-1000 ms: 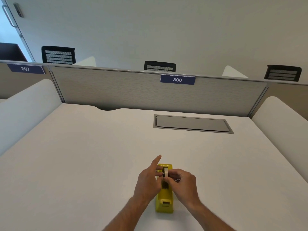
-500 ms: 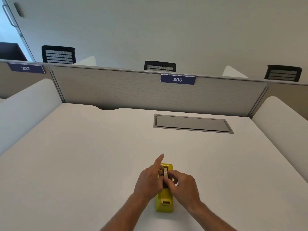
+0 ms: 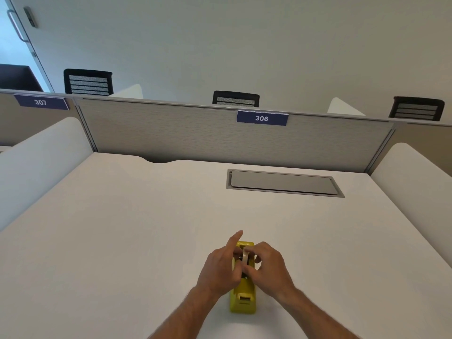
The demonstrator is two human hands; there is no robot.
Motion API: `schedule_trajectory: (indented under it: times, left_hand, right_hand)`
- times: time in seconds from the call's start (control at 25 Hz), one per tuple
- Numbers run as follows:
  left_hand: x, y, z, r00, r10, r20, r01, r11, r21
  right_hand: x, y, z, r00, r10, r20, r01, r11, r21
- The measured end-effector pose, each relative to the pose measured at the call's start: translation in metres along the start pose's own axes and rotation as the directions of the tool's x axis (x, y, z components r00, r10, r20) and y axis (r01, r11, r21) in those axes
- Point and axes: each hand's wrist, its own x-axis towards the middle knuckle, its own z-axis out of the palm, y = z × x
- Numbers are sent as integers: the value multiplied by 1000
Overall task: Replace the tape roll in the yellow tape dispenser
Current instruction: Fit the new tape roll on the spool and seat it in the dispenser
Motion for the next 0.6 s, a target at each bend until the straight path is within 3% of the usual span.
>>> schedule_trajectory:
  times: [0.24, 0.6]
  left_hand:
    - [1, -8, 4, 998, -56, -22, 55, 998, -28]
    - [2, -14, 9, 994, -84, 73, 85, 996, -12]
  right_hand:
    - [-1, 6, 2, 1000, -24, 15, 25, 997, -68]
    - [-3, 8, 0, 984, -158, -77, 159, 987, 5]
